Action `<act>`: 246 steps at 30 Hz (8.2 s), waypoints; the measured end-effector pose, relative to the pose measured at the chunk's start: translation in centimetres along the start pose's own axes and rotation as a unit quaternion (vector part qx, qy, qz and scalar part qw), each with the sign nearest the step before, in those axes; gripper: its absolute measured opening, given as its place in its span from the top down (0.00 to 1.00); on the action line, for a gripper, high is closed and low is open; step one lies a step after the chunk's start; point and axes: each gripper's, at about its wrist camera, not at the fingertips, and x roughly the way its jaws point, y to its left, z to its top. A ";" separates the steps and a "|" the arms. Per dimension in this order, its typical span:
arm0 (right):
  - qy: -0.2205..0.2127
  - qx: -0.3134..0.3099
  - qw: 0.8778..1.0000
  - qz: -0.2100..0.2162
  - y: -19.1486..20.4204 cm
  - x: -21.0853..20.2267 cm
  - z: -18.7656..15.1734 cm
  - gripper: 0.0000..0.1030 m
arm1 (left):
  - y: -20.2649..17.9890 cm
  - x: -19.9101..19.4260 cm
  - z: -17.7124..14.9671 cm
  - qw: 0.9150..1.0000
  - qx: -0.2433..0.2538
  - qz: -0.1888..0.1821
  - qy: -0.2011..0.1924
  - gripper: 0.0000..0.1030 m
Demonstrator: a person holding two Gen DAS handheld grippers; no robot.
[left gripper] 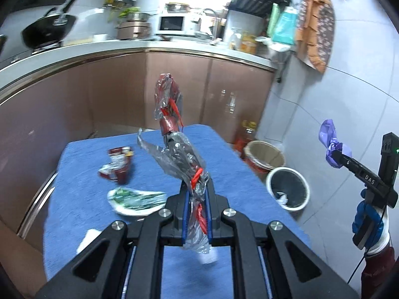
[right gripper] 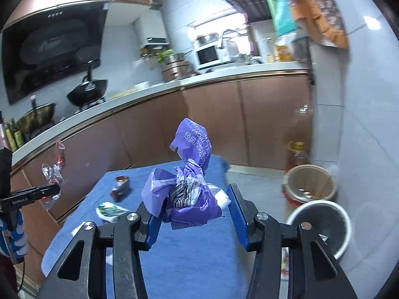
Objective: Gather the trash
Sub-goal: 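Carry both wrappers over the white-rimmed bin and open both tools, then move both open tools back over the table, then grasp the small purple wrapper with the left tool while the right tool grasps the clear plastic bag, then lift the purple wrapper and clear bag off the table, then carry both items over the white-rimmed bin and open both tools, then move both open tools back over the table toward the tissue and carton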
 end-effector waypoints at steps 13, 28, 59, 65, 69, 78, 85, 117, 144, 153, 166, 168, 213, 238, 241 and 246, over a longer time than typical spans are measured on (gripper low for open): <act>0.017 0.059 0.990 -0.130 -11.0 -0.7 -3.2 0.55 | -16.9 13.2 2.7 0.985 0.094 -0.125 0.079 0.90; 0.109 0.114 0.966 -0.203 -22.4 9.9 -8.4 0.55 | -32.7 37.2 3.1 0.940 0.179 -0.164 0.238 0.90; 0.106 0.070 0.961 -0.245 -18.4 9.5 -6.2 0.41 | -28.5 33.5 6.2 0.963 0.040 -0.194 0.181 0.58; 0.061 0.040 0.977 -0.202 -12.0 6.0 -3.4 0.40 | -21.7 24.0 6.6 0.978 0.020 -0.170 0.117 0.58; 0.037 0.017 0.985 -0.168 -7.9 3.9 -1.9 0.40 | -17.1 18.7 6.0 0.987 0.011 -0.137 0.083 0.58; 0.003 -0.028 0.994 -0.102 -0.7 1.1 -0.2 0.38 | -7.0 9.4 2.8 0.998 0.002 -0.043 0.039 0.58; -0.004 -0.051 0.997 -0.060 3.5 0.4 0.0 0.37 | 1.3 4.0 0.0 0.999 -0.035 0.018 0.019 0.57; 0.157 -0.107 0.978 0.084 15.6 11.8 -8.0 0.36 | 12.9 2.9 -17.6 0.987 -0.109 0.086 0.076 0.54; 0.274 -0.110 0.943 0.150 18.8 19.7 -13.9 0.66 | 14.1 4.9 -18.8 0.984 -0.134 0.074 0.089 0.72; 0.259 -0.108 0.946 0.162 17.7 17.7 -13.4 0.71 | 13.4 3.5 -18.4 0.982 -0.154 0.081 0.079 0.73; 0.196 -0.070 0.965 0.161 13.3 11.9 -10.6 0.71 | 7.9 2.2 -14.6 0.991 -0.108 0.058 0.059 0.73; 0.184 -0.059 0.969 0.156 12.0 10.9 -10.2 0.71 | 6.9 2.5 -13.9 0.992 -0.098 0.051 0.058 0.73; 0.170 0.123 0.952 -0.224 -25.4 15.3 -11.1 0.69 | -34.7 43.4 2.2 0.946 0.138 -0.183 0.228 0.69; 0.102 0.092 0.964 -0.227 -16.4 8.6 -7.5 0.39 | -28.6 29.7 4.9 0.985 0.071 -0.128 0.087 0.55; 0.088 0.079 0.968 -0.221 -14.5 7.4 -6.6 0.37 | -26.9 26.2 4.8 0.990 0.066 -0.114 0.056 0.55; 0.064 0.053 0.976 -0.202 -10.6 5.1 -5.0 0.34 | -23.4 21.3 4.1 0.994 0.055 -0.089 0.014 0.45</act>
